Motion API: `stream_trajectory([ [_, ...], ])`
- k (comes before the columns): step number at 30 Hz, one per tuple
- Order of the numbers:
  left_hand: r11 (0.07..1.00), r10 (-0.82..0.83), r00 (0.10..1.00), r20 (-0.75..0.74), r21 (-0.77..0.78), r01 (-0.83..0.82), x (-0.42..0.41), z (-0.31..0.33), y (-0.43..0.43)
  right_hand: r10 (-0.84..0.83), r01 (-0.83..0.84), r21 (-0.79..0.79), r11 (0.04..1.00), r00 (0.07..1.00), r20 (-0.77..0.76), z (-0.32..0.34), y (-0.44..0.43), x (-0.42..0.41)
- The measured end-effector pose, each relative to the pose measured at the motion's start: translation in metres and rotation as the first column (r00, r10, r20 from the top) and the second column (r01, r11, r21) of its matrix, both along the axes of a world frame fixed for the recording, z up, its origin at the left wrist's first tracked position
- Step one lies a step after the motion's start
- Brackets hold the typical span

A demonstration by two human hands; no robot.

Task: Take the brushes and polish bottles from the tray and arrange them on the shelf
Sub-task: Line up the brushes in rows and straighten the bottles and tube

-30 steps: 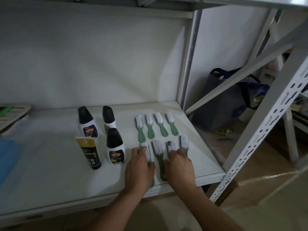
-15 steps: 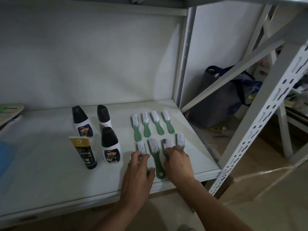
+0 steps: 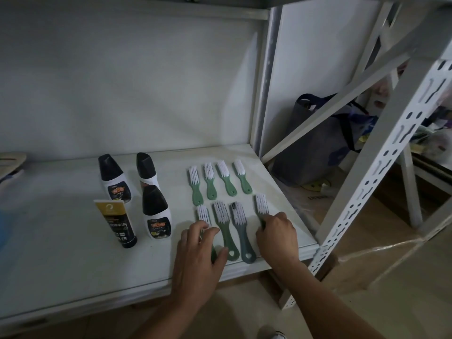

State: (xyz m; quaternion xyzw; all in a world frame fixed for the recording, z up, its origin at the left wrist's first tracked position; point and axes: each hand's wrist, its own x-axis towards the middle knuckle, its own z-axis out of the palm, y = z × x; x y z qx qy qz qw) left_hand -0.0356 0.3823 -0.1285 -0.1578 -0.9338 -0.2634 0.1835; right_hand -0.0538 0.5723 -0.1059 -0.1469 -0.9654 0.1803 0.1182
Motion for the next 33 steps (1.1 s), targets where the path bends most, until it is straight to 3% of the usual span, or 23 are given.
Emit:
stream_trajectory([
  [3,0.985,-0.119,0.99,-0.069,-0.137,0.109,0.004,0.007,0.013,0.027,-0.027,0.011,1.0,1.0,0.015,0.0,0.005,0.005],
  [8,0.92,-0.265,0.964,-0.031,-0.306,0.243,0.003,0.008,0.042,0.073,-0.073,0.041,0.996,0.997,0.002,-0.005,0.011,0.008],
  [33,0.935,-0.296,0.955,0.027,-0.195,0.295,-0.001,0.009,0.061,0.103,-0.102,0.035,0.994,0.994,-0.024,-0.009,0.02,-0.001],
])
